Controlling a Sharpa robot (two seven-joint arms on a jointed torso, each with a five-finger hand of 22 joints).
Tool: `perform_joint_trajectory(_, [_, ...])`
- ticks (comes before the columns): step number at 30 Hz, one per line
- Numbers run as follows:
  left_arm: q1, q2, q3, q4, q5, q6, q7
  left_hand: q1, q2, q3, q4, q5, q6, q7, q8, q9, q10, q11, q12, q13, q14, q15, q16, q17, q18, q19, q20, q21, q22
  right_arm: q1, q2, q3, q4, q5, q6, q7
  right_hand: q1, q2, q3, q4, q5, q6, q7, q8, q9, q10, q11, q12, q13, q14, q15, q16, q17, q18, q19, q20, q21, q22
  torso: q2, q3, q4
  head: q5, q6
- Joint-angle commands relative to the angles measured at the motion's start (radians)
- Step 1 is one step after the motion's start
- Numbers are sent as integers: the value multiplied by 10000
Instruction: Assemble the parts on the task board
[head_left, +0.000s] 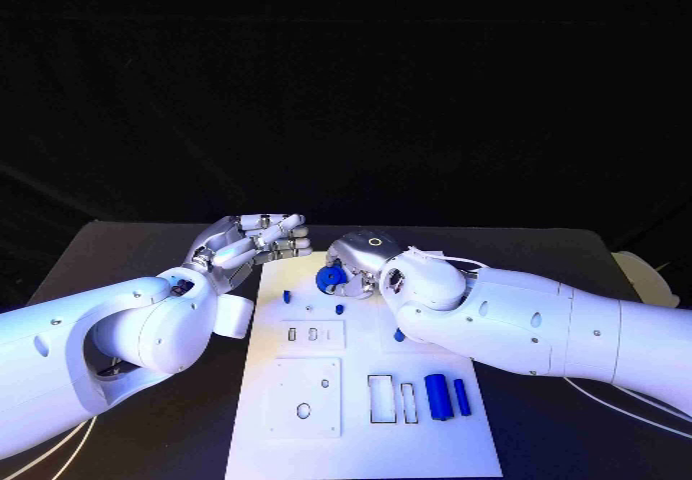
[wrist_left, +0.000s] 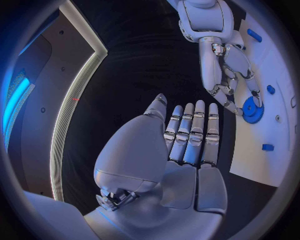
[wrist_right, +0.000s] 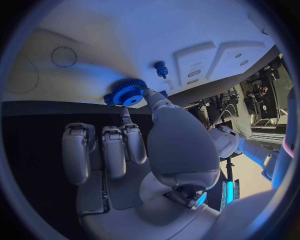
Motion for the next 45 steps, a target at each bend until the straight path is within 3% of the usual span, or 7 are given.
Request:
perform_joint_trajectory(1, [15,4,7,2,4,133,75,-4,106,20,-42,32,-14,55,-32,-15,-33,59,-54,-13,-5,40,-58,-9,63,28,1,-47,-12,-2,-5,-3,-11,96,232,79,-255,48,-284,230,-114,-64,22,-107,-22,9,97,-26,1092,1057,85,31,2564,-78,98,98,-70,1370,-4,2,-12,0,-9])
perform_joint_trajectory(10, [16,-17,7,-19,4,124,75,3,103,22,-49,31,-15,57,-38,-15,-35,61,-63,-14,-7,41,-68,-10,62,27,2,-49,-15,-2,-54,-7,-23,326,553,70,-757,204,-791,1106,364,182,-19,-226,-9,33,72,10,1135,1059,72,33,2570,-74,99,98,-95,1386,-3,6,-8,-6,-14])
perform_joint_trajectory(25, [19,-78,7,-118,4,141,83,18,98,25,-63,30,-18,60,-52,-14,-40,65,-82,-14,-11,45,-89,-12,61,25,2,-54,-22,-1,-275,-7,-10,565,660,-28,-890,395,-846,1245,892,333,-64,-272,7,41,30,15,1148,1062,33,39,2584,-81,120,63,-88,1422,-6,5,-9,-31,-45])
perform_joint_trajectory(31, [19,-95,7,-146,4,146,83,18,98,25,-63,30,-18,60,-52,-14,-40,65,-82,-14,-11,45,-89,-12,61,25,2,-54,-22,-1,-629,-6,380,598,-69,140,-764,426,-795,1187,992,383,-81,-281,13,98,14,62,1209,1069,20,50,2613,-98,169,51,-34,1486,-6,10,5,-38,-33])
perform_joint_trajectory(37, [19,-153,7,-233,4,161,80,18,98,25,-63,30,-18,60,-52,-14,-40,65,-82,-14,-11,45,-89,-12,61,25,2,-54,-22,32,-1520,44,1092,1343,-1399,1131,-385,380,-663,1014,1340,483,-109,-313,24,37,-19,-6,1133,1030,-11,-12,2455,-49,43,23,-204,1335,-30,7,-47,14,-50])
perform_joint_trajectory(41, [19,-179,7,-314,4,171,83,18,98,25,-63,30,-18,60,-52,-14,-40,65,-82,-14,-11,45,-89,-12,61,25,2,-54,-22,150,-2265,83,1405,2466,-1369,2161,-121,345,-592,855,1124,527,-111,-335,28,13,-24,-34,1107,1007,-18,-49,2365,-18,-43,12,-318,1238,-79,4,-72,3,-39])
perform_joint_trajectory(45, [19,-186,6,-420,4,181,80,18,98,25,-63,30,-18,60,-52,-14,-40,65,-82,-14,-11,45,-89,-12,61,25,2,-54,-22,307,-3203,100,1610,4097,-671,3313,517,289,-464,399,267,481,-77,-427,8,-197,-3,-226,891,944,-12,-154,2129,85,-332,9,-708,895,-147,14,-117,-8,-33])
